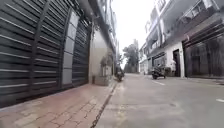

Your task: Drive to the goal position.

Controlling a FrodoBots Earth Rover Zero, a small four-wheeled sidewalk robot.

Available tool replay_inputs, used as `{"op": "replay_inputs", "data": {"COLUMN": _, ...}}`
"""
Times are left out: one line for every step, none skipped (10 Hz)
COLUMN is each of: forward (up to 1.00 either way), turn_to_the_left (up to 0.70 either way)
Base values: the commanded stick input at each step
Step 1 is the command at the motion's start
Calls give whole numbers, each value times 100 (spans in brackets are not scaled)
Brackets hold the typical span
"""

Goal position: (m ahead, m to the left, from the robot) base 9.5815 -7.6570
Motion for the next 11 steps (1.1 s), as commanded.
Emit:
{"op": "replay_inputs", "data": {"forward": 49, "turn_to_the_left": 0}}
{"op": "replay_inputs", "data": {"forward": 49, "turn_to_the_left": 0}}
{"op": "replay_inputs", "data": {"forward": 49, "turn_to_the_left": 0}}
{"op": "replay_inputs", "data": {"forward": 49, "turn_to_the_left": 0}}
{"op": "replay_inputs", "data": {"forward": 49, "turn_to_the_left": 0}}
{"op": "replay_inputs", "data": {"forward": 49, "turn_to_the_left": 0}}
{"op": "replay_inputs", "data": {"forward": 49, "turn_to_the_left": 0}}
{"op": "replay_inputs", "data": {"forward": 49, "turn_to_the_left": 0}}
{"op": "replay_inputs", "data": {"forward": 49, "turn_to_the_left": 0}}
{"op": "replay_inputs", "data": {"forward": 49, "turn_to_the_left": 0}}
{"op": "replay_inputs", "data": {"forward": 49, "turn_to_the_left": 0}}
